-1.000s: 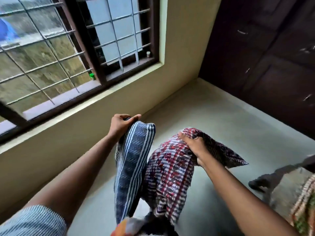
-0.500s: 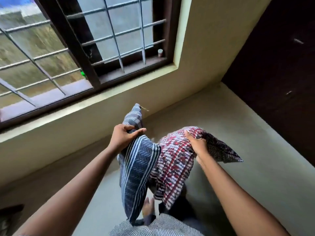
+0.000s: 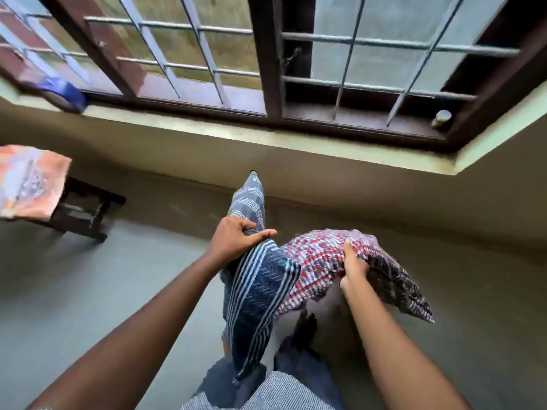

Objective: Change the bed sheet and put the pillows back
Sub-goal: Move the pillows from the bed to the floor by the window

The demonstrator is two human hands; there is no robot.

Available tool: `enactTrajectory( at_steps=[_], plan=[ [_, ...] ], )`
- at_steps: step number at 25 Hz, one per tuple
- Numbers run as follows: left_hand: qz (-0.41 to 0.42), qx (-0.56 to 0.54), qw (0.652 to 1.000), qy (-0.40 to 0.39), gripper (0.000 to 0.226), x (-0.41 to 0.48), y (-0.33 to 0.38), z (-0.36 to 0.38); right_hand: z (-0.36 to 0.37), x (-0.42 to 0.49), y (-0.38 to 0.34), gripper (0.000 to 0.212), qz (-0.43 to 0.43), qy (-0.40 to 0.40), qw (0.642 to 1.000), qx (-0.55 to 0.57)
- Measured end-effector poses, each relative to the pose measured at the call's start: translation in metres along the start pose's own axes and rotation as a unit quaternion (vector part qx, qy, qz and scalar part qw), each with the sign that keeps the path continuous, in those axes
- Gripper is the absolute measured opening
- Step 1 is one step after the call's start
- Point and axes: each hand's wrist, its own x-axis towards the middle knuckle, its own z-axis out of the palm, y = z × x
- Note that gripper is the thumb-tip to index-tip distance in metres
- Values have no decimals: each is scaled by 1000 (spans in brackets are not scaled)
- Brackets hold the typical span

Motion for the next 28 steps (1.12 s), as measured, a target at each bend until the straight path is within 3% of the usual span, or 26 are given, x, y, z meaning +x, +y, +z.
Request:
enactTrajectory(
  at_steps=[5, 7, 11, 14, 17, 20, 22, 24, 25, 28],
  plan=[
    [-89, -18, 995, 44, 75, -7, -6, 5, 46, 22, -26, 76, 2, -93, 995, 35],
    [-99, -20, 993, 60, 62, -14, -7, 9, 49, 28, -23, 72, 4, -148, 989, -13],
    [-148, -17, 986, 80, 57, -28, -8, 24, 42, 9, -3, 52, -35, -314, 911, -266],
    [-176, -25, 981, 82, 62, -33, -8, 36, 16, -24, 7, 47, -60, -381, 871, -305],
    [-198, -39, 975, 97, 65, -38, 4, 47, -19, -55, 10, 62, -68, -432, 841, -317],
    [-215, -45, 970, 103, 67, -45, 19, 57, -45, -85, 23, 56, -103, -437, 813, -372],
    [-212, -38, 970, 113, 68, -51, 29, 64, -57, -89, 42, 73, -172, -400, 795, -422],
    [-190, -28, 973, 129, 67, -62, 35, 75, -69, -85, 61, 91, -197, -333, 811, -438],
    [-178, -40, 972, 147, 65, -70, 36, 80, -74, -83, 69, 90, -194, -317, 827, -420],
    [-114, -119, 967, 196, 36, -92, 47, 77, -80, -90, 79, 59, -184, -321, 867, -333]
  ],
)
